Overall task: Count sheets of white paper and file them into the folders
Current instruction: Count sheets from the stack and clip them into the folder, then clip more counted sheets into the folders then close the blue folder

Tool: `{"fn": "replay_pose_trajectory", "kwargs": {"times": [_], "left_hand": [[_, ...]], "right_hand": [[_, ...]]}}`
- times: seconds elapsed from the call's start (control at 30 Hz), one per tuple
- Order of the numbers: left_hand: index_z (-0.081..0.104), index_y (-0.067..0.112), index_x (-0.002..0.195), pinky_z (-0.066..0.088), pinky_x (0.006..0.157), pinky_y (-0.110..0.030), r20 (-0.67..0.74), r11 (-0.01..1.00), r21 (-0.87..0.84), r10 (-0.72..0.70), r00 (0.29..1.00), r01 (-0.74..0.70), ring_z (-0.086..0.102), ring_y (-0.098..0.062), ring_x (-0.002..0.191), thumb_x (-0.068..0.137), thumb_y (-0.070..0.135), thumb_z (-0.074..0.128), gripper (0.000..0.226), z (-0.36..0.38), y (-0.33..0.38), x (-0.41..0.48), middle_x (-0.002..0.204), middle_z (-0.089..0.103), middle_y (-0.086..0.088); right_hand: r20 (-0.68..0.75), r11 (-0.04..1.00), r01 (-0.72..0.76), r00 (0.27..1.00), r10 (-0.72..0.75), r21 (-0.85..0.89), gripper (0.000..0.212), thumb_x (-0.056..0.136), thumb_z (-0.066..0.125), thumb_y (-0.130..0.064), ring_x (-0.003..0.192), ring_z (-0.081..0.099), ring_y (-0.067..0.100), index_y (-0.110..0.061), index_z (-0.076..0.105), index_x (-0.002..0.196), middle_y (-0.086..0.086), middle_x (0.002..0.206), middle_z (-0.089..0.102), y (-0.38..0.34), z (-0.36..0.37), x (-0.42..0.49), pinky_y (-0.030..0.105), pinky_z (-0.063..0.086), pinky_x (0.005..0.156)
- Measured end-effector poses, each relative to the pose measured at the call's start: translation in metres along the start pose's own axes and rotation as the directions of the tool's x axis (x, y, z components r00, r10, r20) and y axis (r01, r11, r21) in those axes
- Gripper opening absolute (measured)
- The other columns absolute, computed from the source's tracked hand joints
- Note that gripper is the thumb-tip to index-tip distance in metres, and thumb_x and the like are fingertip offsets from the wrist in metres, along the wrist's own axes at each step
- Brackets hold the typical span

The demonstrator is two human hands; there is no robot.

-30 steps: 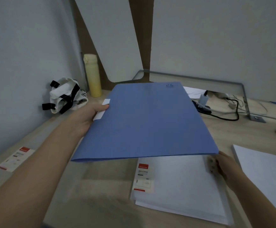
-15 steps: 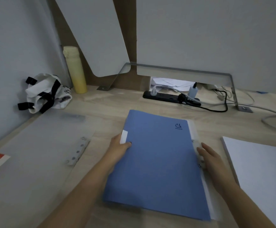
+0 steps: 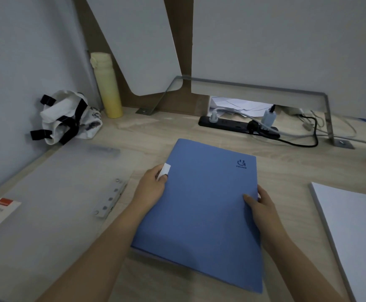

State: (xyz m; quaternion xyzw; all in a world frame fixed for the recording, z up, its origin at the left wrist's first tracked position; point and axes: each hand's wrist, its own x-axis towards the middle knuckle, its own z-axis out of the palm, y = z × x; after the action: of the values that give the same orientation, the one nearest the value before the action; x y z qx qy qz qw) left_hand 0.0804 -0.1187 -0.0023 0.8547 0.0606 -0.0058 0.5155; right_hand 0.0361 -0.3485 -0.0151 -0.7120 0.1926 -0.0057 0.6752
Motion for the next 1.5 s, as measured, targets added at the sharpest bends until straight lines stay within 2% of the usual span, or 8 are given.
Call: {"fn": "replay_pose_trajectory", "kwargs": {"times": [0.3,0.47,0.6,0.73,0.83,1.07,1.23,1.5], "left_hand": [[0.051,0.010,0.131,0.037,0.101,-0.031,-0.144,0.990,0.142,0.034,0.989,-0.013,0.049,-0.023,0.124,0.095,0.012,0.044,0.037,-0.036,-0.015,0.004,0.136,0.051,-0.008],[0.049,0.012,0.133,0.033,0.107,-0.039,-0.282,0.927,0.362,0.012,0.959,0.095,0.039,-0.029,0.130,0.094,0.019,0.047,0.039,-0.120,-0.051,-0.003,0.143,0.042,-0.012],[0.036,0.011,0.142,0.024,0.112,-0.042,-0.378,0.770,0.550,-0.115,0.919,0.323,0.027,-0.035,0.138,0.094,0.028,0.049,0.053,-0.179,-0.082,-0.015,0.151,0.029,-0.018],[0.021,0.008,0.147,0.023,0.113,-0.045,-0.409,0.699,0.517,-0.304,0.860,0.494,0.024,-0.038,0.139,0.091,0.044,0.049,0.072,-0.212,-0.109,-0.026,0.153,0.021,-0.021],[0.026,0.005,0.144,0.027,0.109,-0.045,-0.426,0.663,0.520,-0.344,0.836,0.538,0.028,-0.040,0.136,0.090,0.051,0.045,0.074,-0.219,-0.119,-0.027,0.148,0.029,-0.024],[0.044,-0.003,0.130,0.032,0.104,-0.046,-0.500,0.678,0.408,-0.395,0.771,0.612,0.038,-0.041,0.127,0.088,0.062,0.037,0.078,-0.230,-0.130,-0.030,0.136,0.041,-0.029],[0.056,-0.007,0.113,0.045,0.092,-0.045,-0.393,0.766,0.272,-0.464,0.794,0.583,0.060,-0.040,0.100,0.081,0.074,0.027,0.092,-0.241,-0.141,-0.040,0.112,0.061,-0.028],[0.044,0.011,0.066,0.035,0.064,-0.033,-0.343,0.851,0.097,-0.459,0.820,0.517,0.047,-0.023,0.060,0.091,0.054,0.039,0.050,-0.225,-0.113,-0.059,0.066,0.050,-0.009]], "right_hand": [[-0.079,0.901,0.081,0.989,-0.127,-0.426,0.060,0.089,0.054,-0.015,0.133,0.030,0.029,-0.012,0.029,0.144,0.013,0.146,0.021,-0.025,0.015,-0.005,0.035,0.029,0.105],[0.291,0.969,0.130,0.955,-0.065,-0.209,0.047,0.093,0.049,-0.022,0.130,0.032,0.008,-0.027,0.039,0.138,-0.008,0.148,0.028,-0.064,0.084,-0.043,0.024,0.028,0.096],[0.580,0.987,-0.064,0.803,0.136,-0.144,0.049,0.090,0.052,-0.023,0.137,0.030,0.014,-0.027,0.040,0.137,-0.006,0.149,0.033,-0.069,0.153,-0.070,0.025,0.028,0.101],[0.611,0.939,-0.292,0.715,0.340,-0.182,0.047,0.091,0.050,-0.013,0.129,0.039,0.024,-0.011,0.036,0.136,0.009,0.141,0.038,-0.064,0.204,-0.081,0.032,0.035,0.101],[0.575,0.896,-0.424,0.704,0.416,-0.130,0.042,0.088,0.049,-0.006,0.083,0.054,0.014,-0.004,0.038,0.129,0.004,0.096,0.046,-0.057,0.225,-0.083,0.025,0.049,0.069],[0.449,0.892,-0.451,0.795,0.407,-0.011,0.009,0.080,0.046,0.001,0.047,0.041,0.016,-0.006,0.046,0.075,0.005,0.056,0.043,-0.051,0.242,-0.075,0.026,0.037,0.049],[0.580,0.944,-0.324,0.781,0.231,0.059,0.014,0.089,0.046,-0.002,0.064,0.061,0.025,-0.005,0.045,0.103,0.014,0.085,0.060,-0.062,0.247,-0.086,0.040,0.055,0.064],[0.733,0.956,-0.225,0.680,0.017,0.186,0.034,0.093,0.045,-0.003,0.077,0.068,0.036,-0.014,0.038,0.124,0.024,0.105,0.067,-0.074,0.214,-0.086,0.039,0.059,0.060]]}}
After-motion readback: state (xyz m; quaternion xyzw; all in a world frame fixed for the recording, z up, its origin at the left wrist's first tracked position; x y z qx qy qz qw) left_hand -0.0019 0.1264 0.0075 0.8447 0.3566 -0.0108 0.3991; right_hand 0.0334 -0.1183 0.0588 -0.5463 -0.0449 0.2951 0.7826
